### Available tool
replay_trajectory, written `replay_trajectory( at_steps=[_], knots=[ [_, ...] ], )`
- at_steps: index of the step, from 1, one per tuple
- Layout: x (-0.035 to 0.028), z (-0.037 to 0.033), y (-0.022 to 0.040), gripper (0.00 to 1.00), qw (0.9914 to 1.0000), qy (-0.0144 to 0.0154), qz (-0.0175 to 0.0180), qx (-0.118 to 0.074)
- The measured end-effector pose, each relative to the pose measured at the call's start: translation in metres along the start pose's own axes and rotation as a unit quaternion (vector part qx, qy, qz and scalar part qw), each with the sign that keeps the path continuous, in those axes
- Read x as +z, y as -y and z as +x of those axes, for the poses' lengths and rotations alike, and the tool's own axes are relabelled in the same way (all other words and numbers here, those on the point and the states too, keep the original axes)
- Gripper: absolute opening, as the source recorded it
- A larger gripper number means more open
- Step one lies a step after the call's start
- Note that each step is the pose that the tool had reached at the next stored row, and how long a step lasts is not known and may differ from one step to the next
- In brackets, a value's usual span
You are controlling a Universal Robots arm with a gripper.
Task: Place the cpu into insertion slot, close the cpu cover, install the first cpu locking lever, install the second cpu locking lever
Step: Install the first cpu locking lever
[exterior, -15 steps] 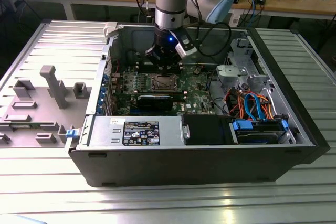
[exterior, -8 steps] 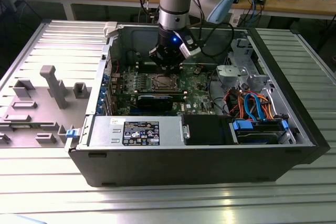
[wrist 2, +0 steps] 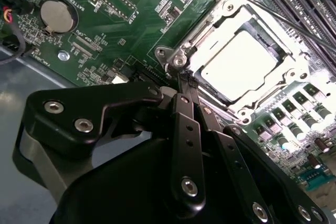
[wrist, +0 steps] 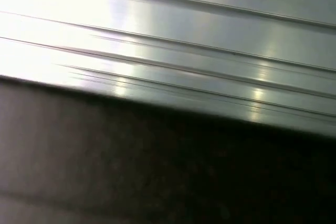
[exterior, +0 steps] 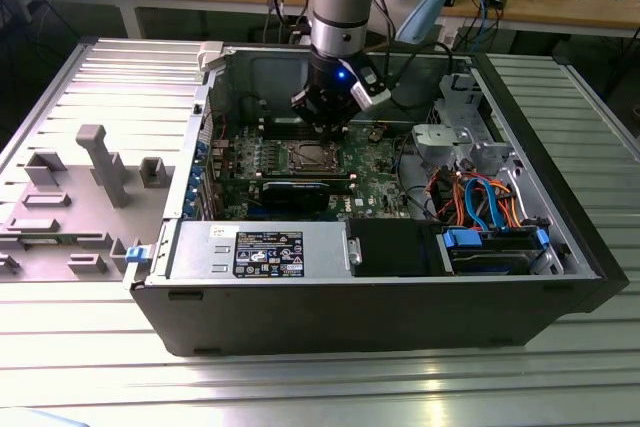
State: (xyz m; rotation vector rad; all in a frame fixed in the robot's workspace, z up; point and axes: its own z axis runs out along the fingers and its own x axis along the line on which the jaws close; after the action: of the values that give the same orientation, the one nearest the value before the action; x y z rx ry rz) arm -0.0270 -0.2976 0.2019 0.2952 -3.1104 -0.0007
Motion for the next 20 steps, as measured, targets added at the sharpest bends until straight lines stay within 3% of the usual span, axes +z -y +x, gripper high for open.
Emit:
replay_trajectory(
  at_steps=[5, 7, 11, 14, 16, 18, 20],
  knots=[
    [-0.0125, 0.0003, -0.0004, 0.11, 1.0, -0.0004, 0.0002, 0.0],
    [-0.0143, 0.0005, 0.0005, 0.11, 1.0, -0.0003, 0.0002, 0.0],
    [-0.0144, 0.003, 0.0128, 0.11, 1.0, -0.0006, 0.0011, 0.0],
    [-0.0135, 0.005, 0.0228, 0.11, 0.99998, -0.0014, 0.0056, 0.0],
    [-0.0129, 0.0056, 0.0258, 0.11, 0.99997, -0.0017, 0.0074, 0.0],
    [-0.013, 0.0059, 0.0276, 0.11, 0.99992, -0.0027, 0.012, 0.0],
    [-0.0129, 0.0064, 0.0304, 0.11, 0.9999, -0.003, 0.0135, 0.003]
  ],
)
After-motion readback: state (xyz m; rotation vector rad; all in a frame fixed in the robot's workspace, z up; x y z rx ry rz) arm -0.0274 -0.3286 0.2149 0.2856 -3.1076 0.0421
